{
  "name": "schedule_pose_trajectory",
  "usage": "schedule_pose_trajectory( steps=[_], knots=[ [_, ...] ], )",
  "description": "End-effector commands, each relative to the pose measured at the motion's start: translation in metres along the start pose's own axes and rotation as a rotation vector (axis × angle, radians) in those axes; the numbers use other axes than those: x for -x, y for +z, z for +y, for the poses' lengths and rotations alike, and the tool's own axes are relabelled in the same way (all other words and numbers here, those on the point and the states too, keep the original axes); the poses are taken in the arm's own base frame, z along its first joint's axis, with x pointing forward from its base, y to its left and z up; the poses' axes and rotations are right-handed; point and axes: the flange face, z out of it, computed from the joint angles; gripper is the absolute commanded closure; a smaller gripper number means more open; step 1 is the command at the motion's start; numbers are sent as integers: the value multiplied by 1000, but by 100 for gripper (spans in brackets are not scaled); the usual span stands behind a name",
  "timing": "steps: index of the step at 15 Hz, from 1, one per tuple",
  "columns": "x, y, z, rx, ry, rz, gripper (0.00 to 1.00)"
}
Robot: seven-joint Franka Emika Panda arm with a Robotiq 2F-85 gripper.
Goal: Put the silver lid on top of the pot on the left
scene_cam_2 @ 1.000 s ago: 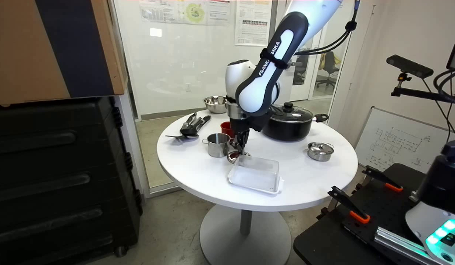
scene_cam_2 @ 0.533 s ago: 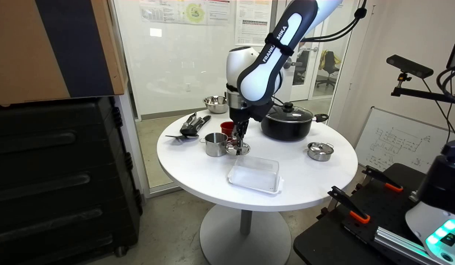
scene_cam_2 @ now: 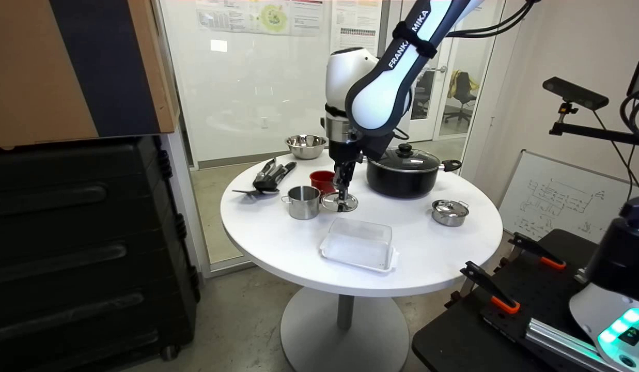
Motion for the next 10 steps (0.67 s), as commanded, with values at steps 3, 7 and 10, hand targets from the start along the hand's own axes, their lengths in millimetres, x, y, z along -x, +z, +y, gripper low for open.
schedule_pose_trajectory(
  steps=[3,7,10],
  knots=[
    [7,-22,-4,27,-37,18,100],
    [-18,-34,1,50,-47,31,100],
    [-45,-37,3,58,-51,3,100]
  ],
)
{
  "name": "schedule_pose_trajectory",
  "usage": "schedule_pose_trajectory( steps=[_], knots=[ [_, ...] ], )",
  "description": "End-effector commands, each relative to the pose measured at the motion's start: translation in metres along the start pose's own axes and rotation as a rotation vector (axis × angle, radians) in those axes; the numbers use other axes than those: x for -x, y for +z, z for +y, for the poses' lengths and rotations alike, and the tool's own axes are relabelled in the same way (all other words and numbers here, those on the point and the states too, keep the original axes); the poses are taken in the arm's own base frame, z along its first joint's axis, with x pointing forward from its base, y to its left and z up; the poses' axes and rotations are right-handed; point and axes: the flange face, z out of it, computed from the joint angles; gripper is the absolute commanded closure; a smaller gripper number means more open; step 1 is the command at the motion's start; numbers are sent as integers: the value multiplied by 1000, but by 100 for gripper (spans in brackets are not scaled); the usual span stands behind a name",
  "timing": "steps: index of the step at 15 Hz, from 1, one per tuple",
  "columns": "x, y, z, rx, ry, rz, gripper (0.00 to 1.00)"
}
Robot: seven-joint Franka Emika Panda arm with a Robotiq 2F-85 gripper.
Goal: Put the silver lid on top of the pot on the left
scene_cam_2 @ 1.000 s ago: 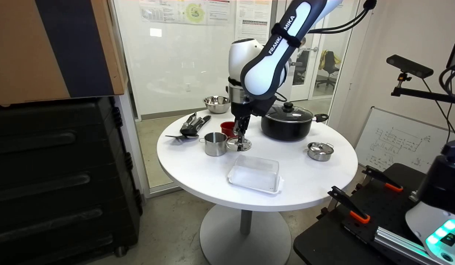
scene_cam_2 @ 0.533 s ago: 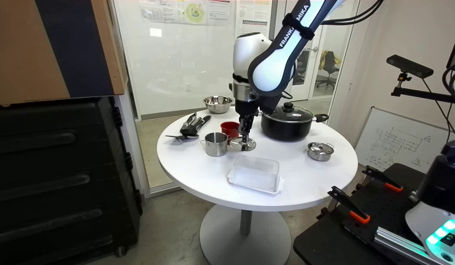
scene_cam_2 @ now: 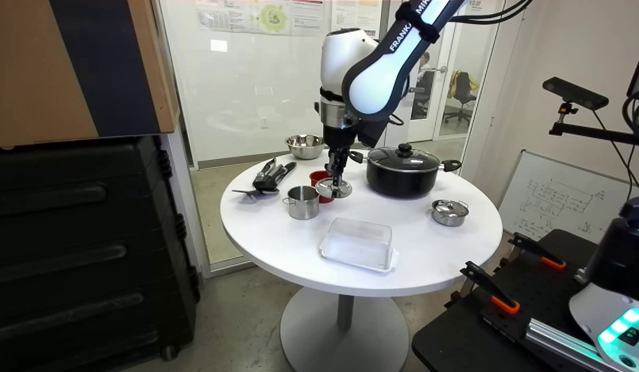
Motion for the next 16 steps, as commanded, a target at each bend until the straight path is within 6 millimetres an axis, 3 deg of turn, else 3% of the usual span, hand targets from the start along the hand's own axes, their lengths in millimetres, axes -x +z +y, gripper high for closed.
schedule_pose_trajectory(
  steps=[1,8,16],
  knots=[
    [-41,2,1,5,-25,-61,100],
    [-101,26,12,-7,-7,-173,100],
    [-137,44,16,-11,-20,-159,100]
  ],
)
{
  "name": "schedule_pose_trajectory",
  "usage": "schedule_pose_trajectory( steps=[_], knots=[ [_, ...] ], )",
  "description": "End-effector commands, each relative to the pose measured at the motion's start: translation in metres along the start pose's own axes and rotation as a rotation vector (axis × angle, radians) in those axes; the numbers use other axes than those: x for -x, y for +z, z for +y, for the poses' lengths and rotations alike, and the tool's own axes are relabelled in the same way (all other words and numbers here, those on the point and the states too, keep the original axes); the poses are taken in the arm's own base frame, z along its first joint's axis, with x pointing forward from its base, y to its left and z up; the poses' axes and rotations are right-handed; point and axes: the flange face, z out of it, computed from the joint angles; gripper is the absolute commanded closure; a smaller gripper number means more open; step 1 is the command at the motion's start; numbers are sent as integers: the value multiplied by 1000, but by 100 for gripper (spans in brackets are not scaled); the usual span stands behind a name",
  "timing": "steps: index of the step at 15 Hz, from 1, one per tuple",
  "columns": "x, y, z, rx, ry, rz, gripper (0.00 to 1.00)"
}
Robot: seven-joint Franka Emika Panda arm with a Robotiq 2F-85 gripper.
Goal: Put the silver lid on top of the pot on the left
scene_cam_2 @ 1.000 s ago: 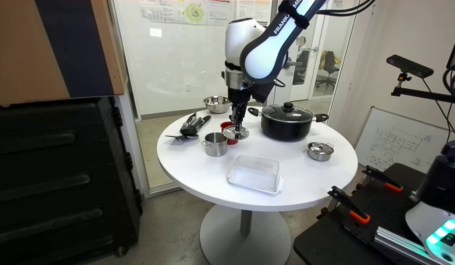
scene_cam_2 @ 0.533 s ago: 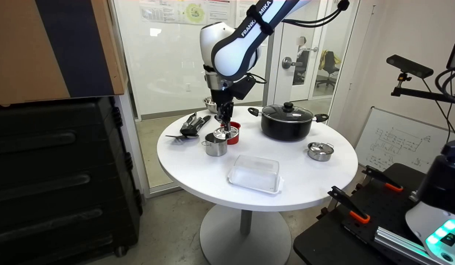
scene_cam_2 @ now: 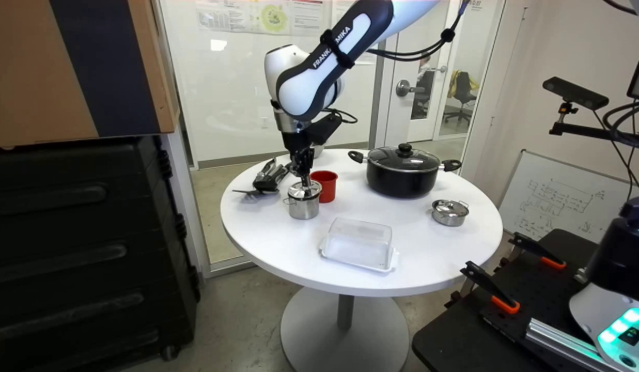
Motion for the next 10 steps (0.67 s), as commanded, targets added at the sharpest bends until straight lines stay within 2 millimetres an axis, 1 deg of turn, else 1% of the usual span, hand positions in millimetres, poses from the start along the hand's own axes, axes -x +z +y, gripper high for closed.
schedule_pose_trajectory(
  steps=[1,5,10],
  knots=[
    [-20,2,-2,-13,-21,-2,100],
    [-28,11,-6,-14,-30,-3,100],
    [-31,13,-8,-15,-33,-13,100]
  ],
)
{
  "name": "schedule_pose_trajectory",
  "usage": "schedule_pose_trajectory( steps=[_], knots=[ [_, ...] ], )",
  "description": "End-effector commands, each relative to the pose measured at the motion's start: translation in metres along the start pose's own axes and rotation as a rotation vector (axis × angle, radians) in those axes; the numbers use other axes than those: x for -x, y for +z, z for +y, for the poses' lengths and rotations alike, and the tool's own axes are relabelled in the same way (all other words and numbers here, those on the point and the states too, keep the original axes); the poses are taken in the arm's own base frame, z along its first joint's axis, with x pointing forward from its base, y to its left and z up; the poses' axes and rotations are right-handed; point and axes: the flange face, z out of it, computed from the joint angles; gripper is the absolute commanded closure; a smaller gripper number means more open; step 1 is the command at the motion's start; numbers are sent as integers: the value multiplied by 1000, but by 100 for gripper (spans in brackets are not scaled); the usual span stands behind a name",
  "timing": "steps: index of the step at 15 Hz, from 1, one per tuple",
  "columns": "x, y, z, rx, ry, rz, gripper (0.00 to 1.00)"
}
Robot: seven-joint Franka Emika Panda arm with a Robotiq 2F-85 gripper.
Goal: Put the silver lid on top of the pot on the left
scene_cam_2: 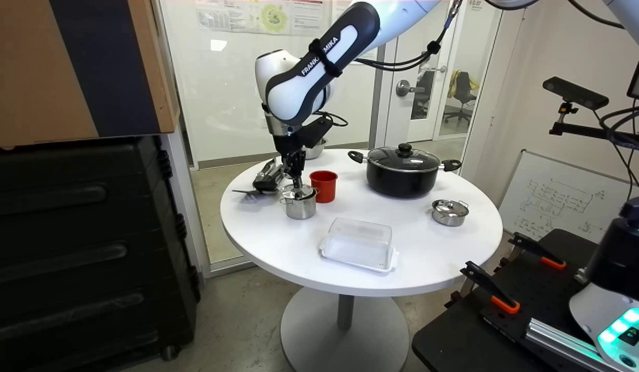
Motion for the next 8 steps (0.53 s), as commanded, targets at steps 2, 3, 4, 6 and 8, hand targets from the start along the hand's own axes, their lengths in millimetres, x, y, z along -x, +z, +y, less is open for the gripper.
schedule_pose_trajectory(
  steps=[2,3,4,6,8],
  knots=[
    [-5,7,-6,-16,-23,-18,100],
    [-2,8,-7,-15,-24,-18,100],
    [0,8,-9,-17,-27,-17,100],
    [3,9,-10,-17,-31,-14,100],
    [6,9,-11,-18,-30,-12,100]
  ],
)
